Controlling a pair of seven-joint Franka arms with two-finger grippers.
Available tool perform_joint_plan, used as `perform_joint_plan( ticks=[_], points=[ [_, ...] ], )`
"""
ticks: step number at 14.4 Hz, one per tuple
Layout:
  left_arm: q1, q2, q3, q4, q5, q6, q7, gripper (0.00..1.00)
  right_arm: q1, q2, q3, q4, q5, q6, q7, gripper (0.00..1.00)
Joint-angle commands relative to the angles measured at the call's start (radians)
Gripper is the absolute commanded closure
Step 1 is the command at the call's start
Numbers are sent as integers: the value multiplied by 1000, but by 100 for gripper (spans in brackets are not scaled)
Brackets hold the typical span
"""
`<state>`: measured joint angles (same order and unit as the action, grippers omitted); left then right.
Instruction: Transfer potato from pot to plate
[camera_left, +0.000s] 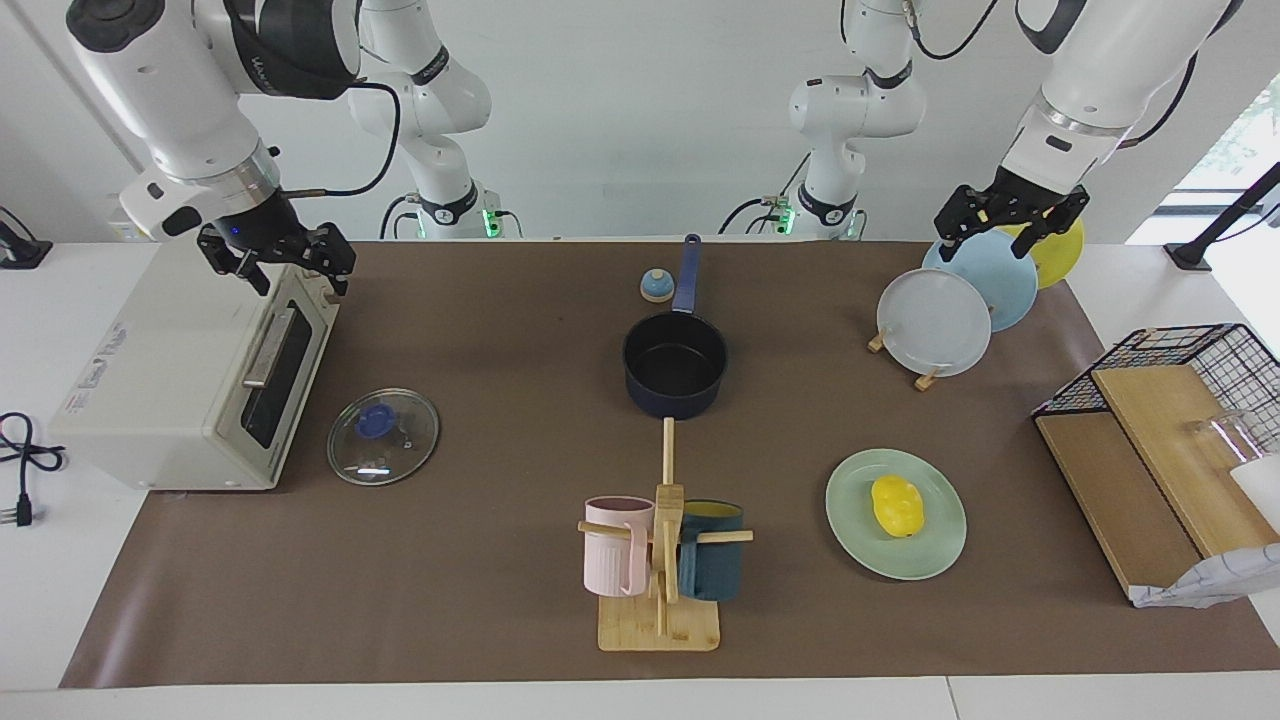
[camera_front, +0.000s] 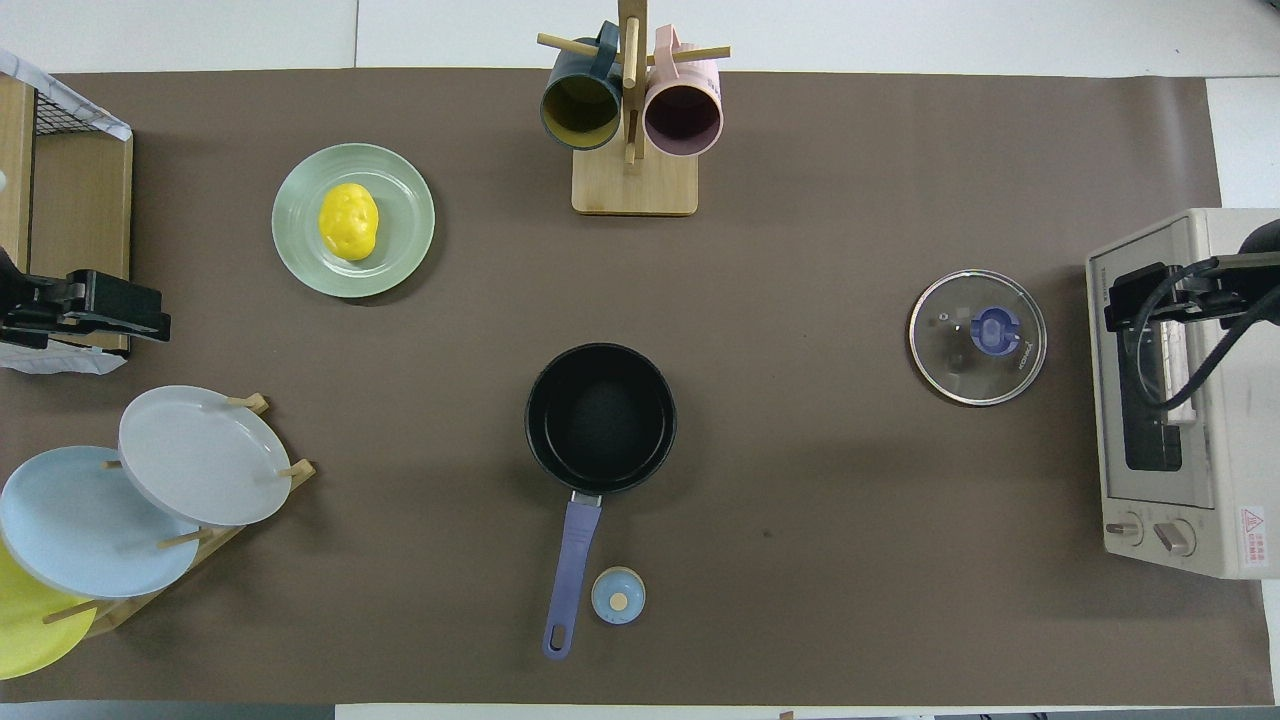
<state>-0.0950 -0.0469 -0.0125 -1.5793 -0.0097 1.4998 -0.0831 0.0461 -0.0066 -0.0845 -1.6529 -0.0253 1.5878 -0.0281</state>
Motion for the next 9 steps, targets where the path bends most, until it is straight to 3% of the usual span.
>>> perform_joint_plan(
  ticks=[1,9],
  points=[
    [12,-25,-9,-28,-16,11,16,0,0,-16,-3,-13,12,3,10,0],
    [9,-48,-9,-79,-16,34,33,0,0,-16,-3,-13,12,3,10,0]
  ],
)
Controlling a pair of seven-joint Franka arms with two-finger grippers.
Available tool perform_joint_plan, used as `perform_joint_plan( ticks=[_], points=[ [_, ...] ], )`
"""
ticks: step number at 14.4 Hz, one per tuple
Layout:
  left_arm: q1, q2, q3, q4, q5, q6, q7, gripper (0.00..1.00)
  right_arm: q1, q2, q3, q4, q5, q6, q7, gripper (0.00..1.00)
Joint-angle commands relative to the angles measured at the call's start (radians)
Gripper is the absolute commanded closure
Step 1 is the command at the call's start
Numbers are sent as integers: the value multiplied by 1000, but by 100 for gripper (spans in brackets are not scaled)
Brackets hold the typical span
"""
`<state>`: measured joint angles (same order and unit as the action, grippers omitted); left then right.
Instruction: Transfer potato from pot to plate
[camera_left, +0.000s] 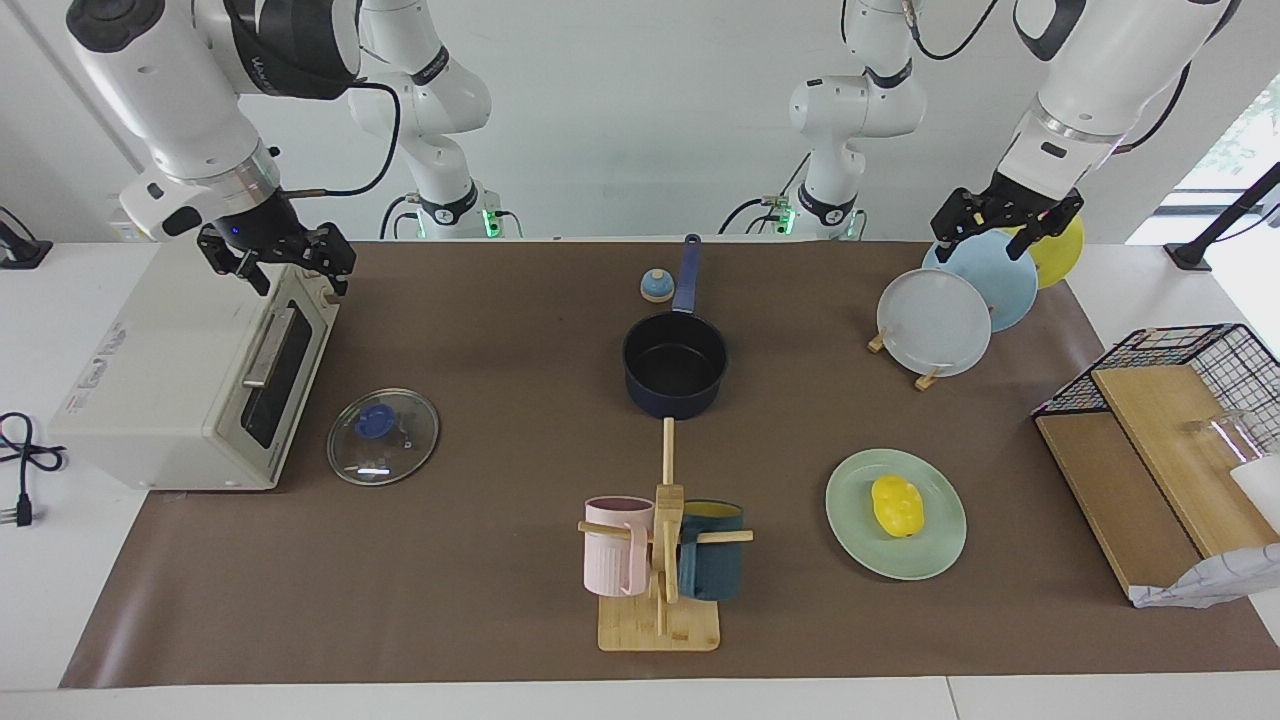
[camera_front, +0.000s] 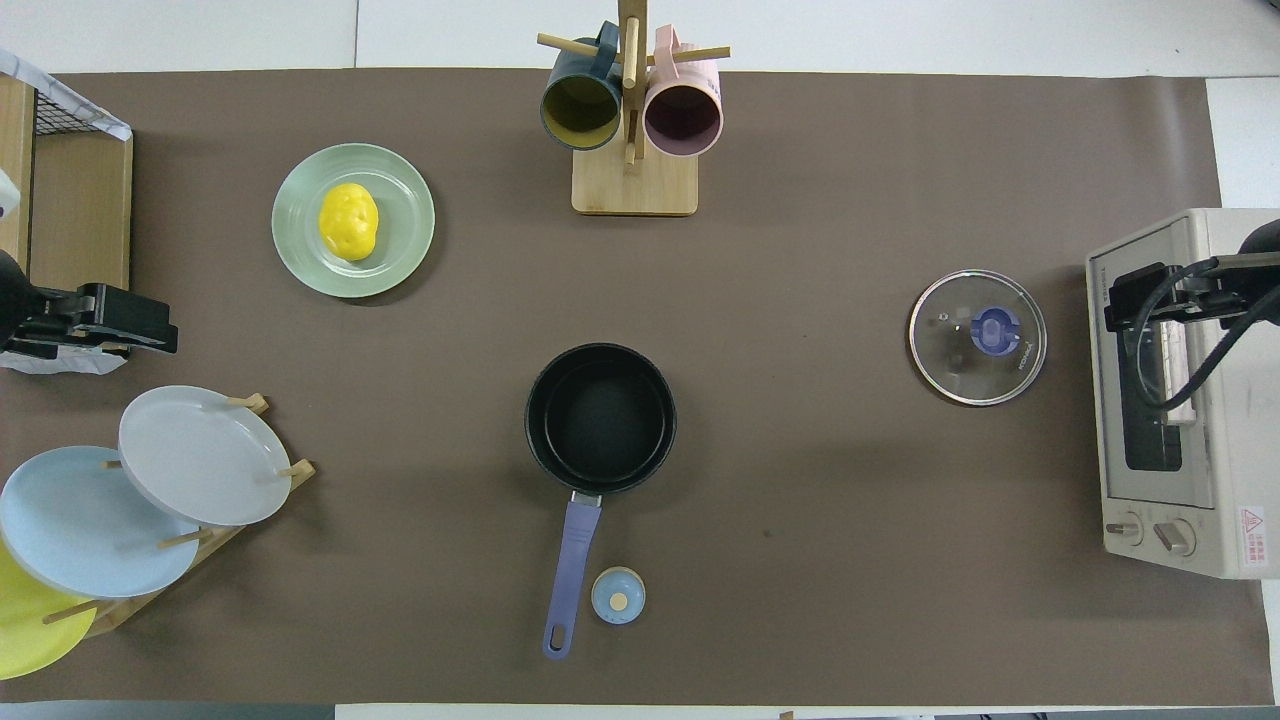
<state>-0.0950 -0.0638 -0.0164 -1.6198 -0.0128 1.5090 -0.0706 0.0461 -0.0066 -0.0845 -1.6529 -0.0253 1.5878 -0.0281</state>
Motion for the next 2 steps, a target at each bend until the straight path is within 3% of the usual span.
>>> perform_joint_plan(
  ticks=[1,2],
  points=[
    [9,-31,-5,-38,-13,25,20,0,0,-16,-3,-13,12,3,10,0],
    [9,-31,-5,-38,-13,25,20,0,0,-16,-3,-13,12,3,10,0]
  ],
)
